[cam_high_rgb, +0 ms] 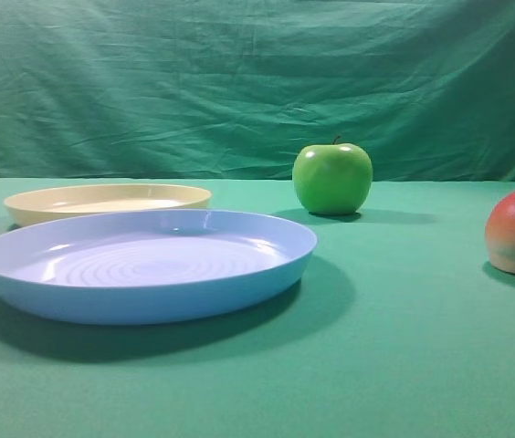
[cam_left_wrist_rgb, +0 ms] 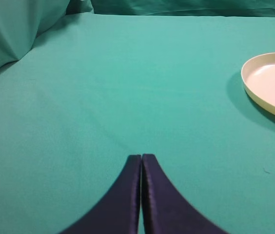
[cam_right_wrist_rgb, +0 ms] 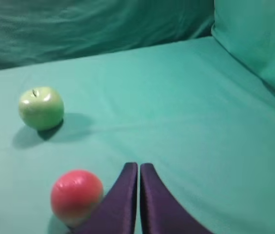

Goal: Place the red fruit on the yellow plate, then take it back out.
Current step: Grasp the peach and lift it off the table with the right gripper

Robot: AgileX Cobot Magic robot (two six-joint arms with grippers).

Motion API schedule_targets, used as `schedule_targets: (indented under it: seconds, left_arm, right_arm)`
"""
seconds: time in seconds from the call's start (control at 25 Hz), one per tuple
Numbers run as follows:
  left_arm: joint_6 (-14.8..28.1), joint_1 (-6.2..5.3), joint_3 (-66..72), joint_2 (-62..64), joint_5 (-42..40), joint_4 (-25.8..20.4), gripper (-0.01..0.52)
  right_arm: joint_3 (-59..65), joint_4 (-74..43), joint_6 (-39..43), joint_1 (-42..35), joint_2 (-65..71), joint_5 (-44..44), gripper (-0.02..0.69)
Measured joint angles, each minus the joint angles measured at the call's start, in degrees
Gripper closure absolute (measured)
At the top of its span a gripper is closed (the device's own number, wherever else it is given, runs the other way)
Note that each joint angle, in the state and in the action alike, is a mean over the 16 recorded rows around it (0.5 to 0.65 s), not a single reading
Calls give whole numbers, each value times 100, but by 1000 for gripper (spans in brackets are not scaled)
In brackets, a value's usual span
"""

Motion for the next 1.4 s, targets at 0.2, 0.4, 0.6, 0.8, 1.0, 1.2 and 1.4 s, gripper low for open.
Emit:
schedule_targets:
  seconds: [0.2, 0.4, 0.6, 0.8, 1.0, 1.2, 1.4]
  left_arm:
    - [0, 0, 0, 0, 0, 0, 514]
    - [0, 0, 0, 0, 0, 0, 514]
    - [0, 0, 0, 0, 0, 0, 514]
    - [0, 0, 0, 0, 0, 0, 514]
    - [0, 0, 0, 0, 0, 0, 514]
    - [0, 0, 0, 0, 0, 0, 514]
    - [0, 0, 0, 0, 0, 0, 514]
  right_arm:
    - [-936, 239, -5, 0, 650, 216, 665]
    - [-1593, 593, -125, 0, 1414, 182, 665]
    - [-1921, 1133, -495, 0, 2081, 178, 665]
    - [-2157, 1645, -1183, 10, 2721, 533, 665]
    - [-2509, 1869, -1863, 161, 3512, 1224, 665]
    - [-2937, 1566, -2167, 569, 4447, 1953, 665]
    - [-3265, 939, -1972, 1222, 5363, 2371, 665]
